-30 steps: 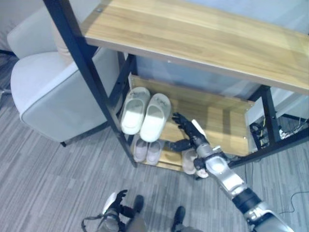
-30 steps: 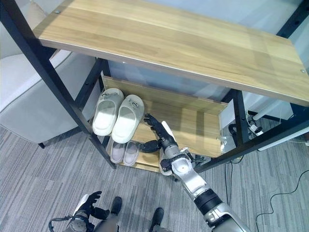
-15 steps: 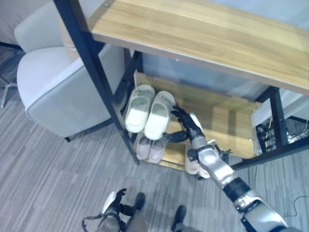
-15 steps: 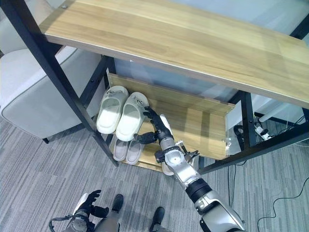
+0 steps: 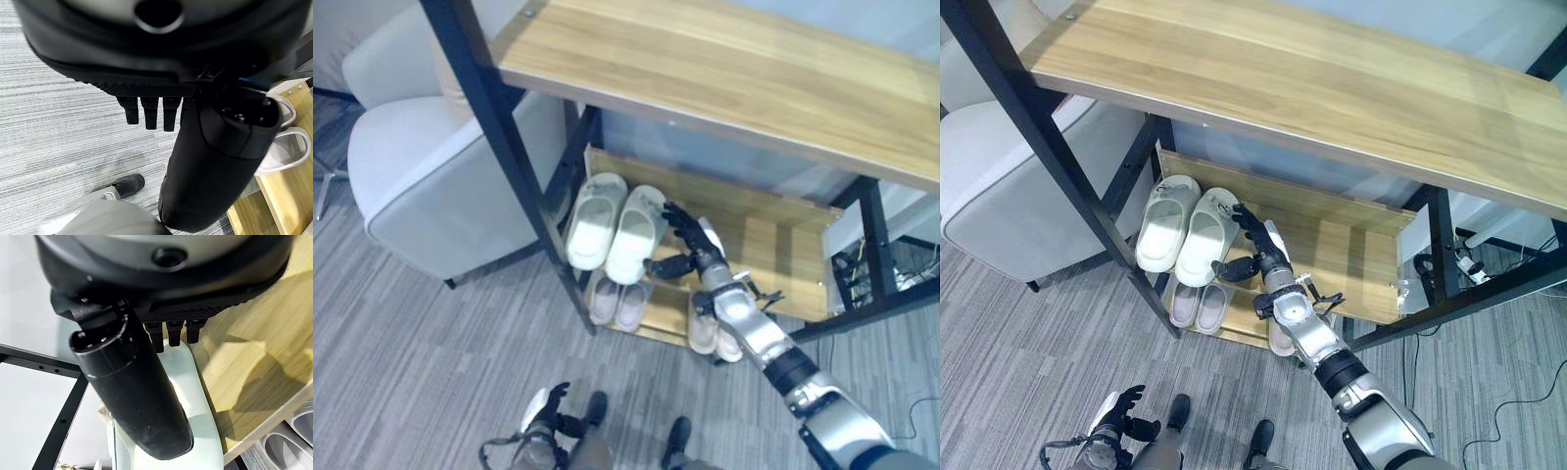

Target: Arrange the slippers neatly on the shoe rack.

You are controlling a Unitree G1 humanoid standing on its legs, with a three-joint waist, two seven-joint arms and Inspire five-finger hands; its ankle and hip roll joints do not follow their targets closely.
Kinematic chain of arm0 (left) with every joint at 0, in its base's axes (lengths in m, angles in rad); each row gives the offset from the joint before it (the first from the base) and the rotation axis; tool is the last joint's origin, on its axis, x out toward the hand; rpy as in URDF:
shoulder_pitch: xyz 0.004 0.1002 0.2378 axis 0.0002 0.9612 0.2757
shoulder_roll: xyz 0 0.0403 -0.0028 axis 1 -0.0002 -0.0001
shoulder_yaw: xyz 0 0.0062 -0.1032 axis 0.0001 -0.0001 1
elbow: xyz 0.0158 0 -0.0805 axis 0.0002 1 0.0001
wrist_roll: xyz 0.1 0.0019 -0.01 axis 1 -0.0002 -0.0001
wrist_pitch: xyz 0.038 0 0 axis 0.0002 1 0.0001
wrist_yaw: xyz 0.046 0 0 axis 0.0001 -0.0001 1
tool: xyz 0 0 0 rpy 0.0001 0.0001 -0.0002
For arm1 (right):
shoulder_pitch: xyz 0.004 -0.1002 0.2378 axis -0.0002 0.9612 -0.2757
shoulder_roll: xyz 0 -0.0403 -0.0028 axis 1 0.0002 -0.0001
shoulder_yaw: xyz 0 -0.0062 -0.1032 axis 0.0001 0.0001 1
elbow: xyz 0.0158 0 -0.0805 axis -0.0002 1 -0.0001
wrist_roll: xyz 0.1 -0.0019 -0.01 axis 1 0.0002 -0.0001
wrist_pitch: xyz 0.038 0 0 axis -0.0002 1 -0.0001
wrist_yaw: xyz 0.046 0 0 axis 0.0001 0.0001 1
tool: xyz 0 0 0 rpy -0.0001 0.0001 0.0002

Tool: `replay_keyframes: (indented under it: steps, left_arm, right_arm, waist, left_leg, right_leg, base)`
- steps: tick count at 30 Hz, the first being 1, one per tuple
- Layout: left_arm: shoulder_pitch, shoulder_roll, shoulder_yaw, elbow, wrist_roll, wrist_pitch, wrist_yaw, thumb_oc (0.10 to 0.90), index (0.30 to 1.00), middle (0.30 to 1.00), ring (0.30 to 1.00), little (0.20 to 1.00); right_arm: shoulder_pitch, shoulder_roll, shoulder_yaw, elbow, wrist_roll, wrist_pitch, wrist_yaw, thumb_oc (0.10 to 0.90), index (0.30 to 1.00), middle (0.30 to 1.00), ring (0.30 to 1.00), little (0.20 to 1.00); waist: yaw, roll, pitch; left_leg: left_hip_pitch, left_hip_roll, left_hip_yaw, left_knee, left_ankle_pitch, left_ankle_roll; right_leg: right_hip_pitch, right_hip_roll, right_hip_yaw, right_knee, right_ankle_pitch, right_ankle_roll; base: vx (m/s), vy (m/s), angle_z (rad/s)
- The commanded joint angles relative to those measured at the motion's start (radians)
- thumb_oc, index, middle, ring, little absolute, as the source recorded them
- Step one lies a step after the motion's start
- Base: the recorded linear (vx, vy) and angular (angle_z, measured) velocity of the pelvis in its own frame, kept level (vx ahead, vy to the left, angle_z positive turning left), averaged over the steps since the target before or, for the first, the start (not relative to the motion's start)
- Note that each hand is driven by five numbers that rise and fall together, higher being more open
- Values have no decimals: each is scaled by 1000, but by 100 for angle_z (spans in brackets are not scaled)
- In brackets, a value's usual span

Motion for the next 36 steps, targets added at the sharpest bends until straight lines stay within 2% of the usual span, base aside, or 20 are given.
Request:
replay_keyframes:
  steps: [1,6,8,9,12,16,19,22,28,34,35,36]
  left_arm:
    - [11,-39,-29,61,-20,-29,15,800,900,900,900,900]
    - [23,-38,-9,65,-8,-27,3,800,900,900,900,900]
    - [30,-37,2,64,1,-28,-6,800,900,900,900,900]
    - [32,-37,17,64,8,-31,-16,800,900,900,900,900]
    - [33,-40,19,67,14,-33,-21,800,900,900,900,900]
    - [41,-49,40,73,40,-42,-47,800,900,900,900,900]
    - [45,-59,54,82,49,-51,-68,800,900,900,900,900]
    - [44,-62,54,86,53,-50,-80,800,900,900,900,900]
    - [49,-72,45,91,62,-59,-98,800,900,900,900,900]
    - [49,-75,26,87,69,-60,-91,800,900,900,900,900]
    - [46,-71,21,81,66,-60,-85,800,900,900,900,900]
    - [46,-70,21,81,66,-60,-85,800,900,900,900,900]
  right_arm:
    - [-53,-46,-55,-109,-48,-80,-7,800,900,900,900,900]
    - [62,-108,-88,-227,-63,-100,32,800,900,900,900,900]
    - [124,-158,-112,-309,-78,-116,58,800,900,900,900,900]
    - [207,-206,-153,-392,-77,-144,85,800,900,900,900,900]
    - [255,-218,-170,-430,-74,-153,101,800,900,900,900,900]
    - [482,-287,-272,-595,-57,-205,183,800,900,900,900,900]
    - [629,-326,-305,-637,-96,-221,239,800,900,900,900,900]
    - [698,-334,-309,-633,-90,-222,270,800,900,900,900,900]
    - [827,-341,-300,-539,-174,-218,299,800,900,900,900,900]
    - [806,-307,-240,-292,-355,-192,202,800,900,900,900,900]
    - [784,-284,-223,-200,-375,-184,166,800,900,900,900,900]
    - [781,-282,-221,-195,-376,-186,164,800,900,900,900,900]
  waist:
    - [4,4,-28]
    - [-14,9,-42]
    - [-25,14,-49]
    - [-41,19,-55]
    - [-45,23,-60]
    - [-85,41,-78]
    - [-111,53,-91]
    - [-120,61,-95]
    - [-141,73,-101]
    - [-139,89,-91]
    - [-133,95,-81]
    - [-133,94,-80]
  left_leg:
    - [57,-26,75,-28,-81,-2]
    - [68,-24,78,-28,-83,-3]
    - [74,-23,82,-28,-82,-5]
    - [80,-20,87,-28,-80,-7]
    - [85,-19,89,-28,-81,-8]
    - [106,-12,100,-28,-77,-12]
    - [126,-5,108,-28,-71,-17]
    - [137,2,113,-28,-65,-20]
    - [153,18,114,-28,-41,-32]
    - [139,38,101,-28,1,-46]
    - [122,45,95,-24,15,-50]
    - [122,45,94,-24,15,-50]
  right_leg:
    - [56,-33,18,40,-94,71]
    - [68,-30,17,38,-97,71]
    - [75,-29,16,38,-99,72]
    - [83,-28,18,37,-101,72]
    - [87,-28,19,36,-102,72]
    - [104,-22,26,40,-110,71]
    - [121,-12,37,45,-121,68]
    - [131,-5,41,49,-130,64]
    - [156,15,49,54,-153,49]
    - [173,40,58,46,-169,32]
    - [179,51,68,38,-174,27]
    - [179,51,68,38,-174,26]
  base:
    - [0,0,0]
    - [0,0,0]
    - [-11,-15,0]
    - [0,0,0]
    - [6,0,-3]
    - [-24,-24,-7]
    - [-33,-41,-15]
    - [-52,-38,-11]
    - [-54,-48,-12]
    - [-82,-68,1]
    - [-89,-78,1]
    - [-98,-66,2]
